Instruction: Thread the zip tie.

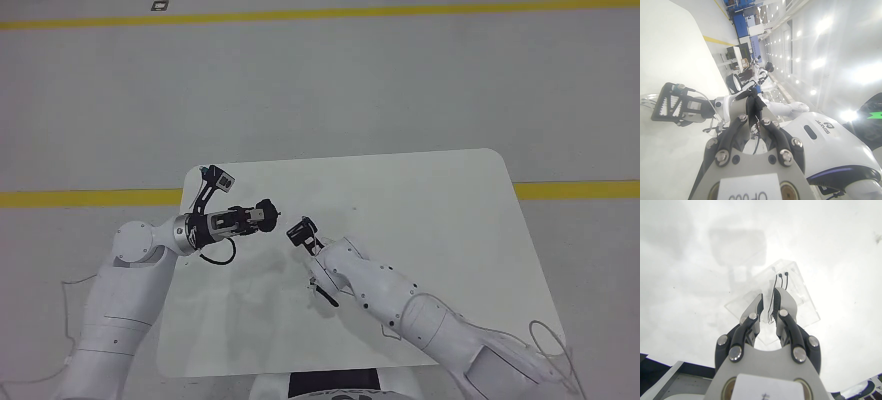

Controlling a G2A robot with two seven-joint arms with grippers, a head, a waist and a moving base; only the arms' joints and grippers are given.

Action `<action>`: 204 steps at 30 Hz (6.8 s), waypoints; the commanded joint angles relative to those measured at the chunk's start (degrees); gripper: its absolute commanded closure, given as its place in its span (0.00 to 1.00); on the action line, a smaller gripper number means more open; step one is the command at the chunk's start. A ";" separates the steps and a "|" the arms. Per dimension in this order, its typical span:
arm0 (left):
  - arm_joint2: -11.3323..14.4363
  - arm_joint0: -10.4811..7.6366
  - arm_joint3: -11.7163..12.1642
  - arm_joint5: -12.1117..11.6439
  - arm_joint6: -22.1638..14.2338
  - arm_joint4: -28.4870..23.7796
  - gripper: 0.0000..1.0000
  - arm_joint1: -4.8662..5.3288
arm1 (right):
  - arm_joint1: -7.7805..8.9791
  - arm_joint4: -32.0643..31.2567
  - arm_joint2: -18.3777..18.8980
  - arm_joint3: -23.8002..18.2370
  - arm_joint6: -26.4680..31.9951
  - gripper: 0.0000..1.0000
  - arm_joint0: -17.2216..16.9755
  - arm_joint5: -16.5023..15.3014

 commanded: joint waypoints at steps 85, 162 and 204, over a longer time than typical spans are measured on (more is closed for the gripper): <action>2.50 1.33 2.33 0.00 4.46 -3.42 1.00 -0.05 | 3.01 21.82 24.94 -41.47 -42.35 1.00 -27.91 -9.50; 5.27 2.32 2.24 0.00 8.52 -9.31 1.00 -0.66 | 1.60 -1.30 15.19 -29.34 -78.29 1.00 -28.01 -10.74; 5.27 2.32 2.24 0.00 8.52 -9.31 1.00 -0.66 | 0.99 -2.14 15.61 -27.43 -79.05 1.00 -27.54 -11.31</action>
